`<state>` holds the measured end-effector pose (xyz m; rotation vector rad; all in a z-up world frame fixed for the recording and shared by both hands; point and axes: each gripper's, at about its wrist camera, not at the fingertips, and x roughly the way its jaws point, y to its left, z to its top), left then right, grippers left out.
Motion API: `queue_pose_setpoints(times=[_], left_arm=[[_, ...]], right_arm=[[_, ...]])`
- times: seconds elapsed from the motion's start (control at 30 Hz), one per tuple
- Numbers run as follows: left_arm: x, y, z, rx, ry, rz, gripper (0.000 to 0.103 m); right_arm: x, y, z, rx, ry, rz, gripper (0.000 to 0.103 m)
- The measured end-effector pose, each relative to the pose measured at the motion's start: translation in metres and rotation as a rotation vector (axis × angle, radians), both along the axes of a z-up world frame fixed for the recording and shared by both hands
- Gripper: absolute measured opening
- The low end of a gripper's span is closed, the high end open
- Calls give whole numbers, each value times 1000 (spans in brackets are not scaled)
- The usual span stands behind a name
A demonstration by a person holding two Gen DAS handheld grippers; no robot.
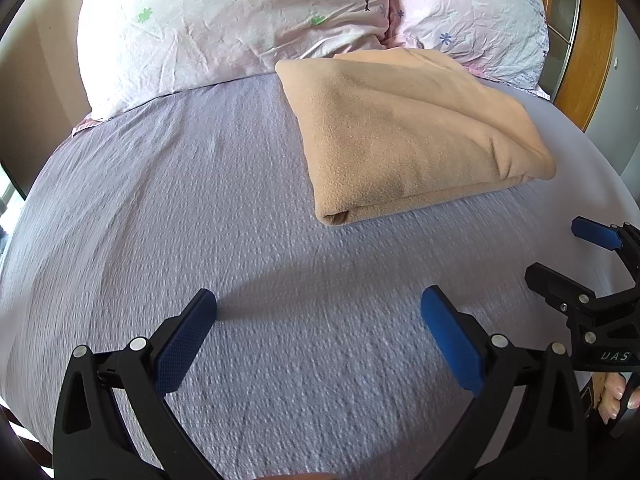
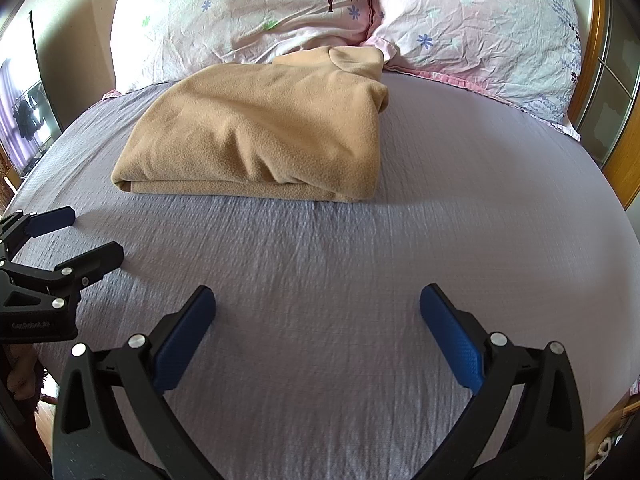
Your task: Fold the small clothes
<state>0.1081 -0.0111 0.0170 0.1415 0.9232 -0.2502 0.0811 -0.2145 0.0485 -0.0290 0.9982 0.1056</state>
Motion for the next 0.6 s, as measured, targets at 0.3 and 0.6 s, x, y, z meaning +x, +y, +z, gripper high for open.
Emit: queue_pose_setpoints(times=[0.3,0.6], left_arm=[[-1,0,0,-2,-7,2,102],[-2,0,-1,-1,-11,3,102]], right_arm=[[0,0,0,0,0,0,101],[0,0,0,0,-1,0,101]])
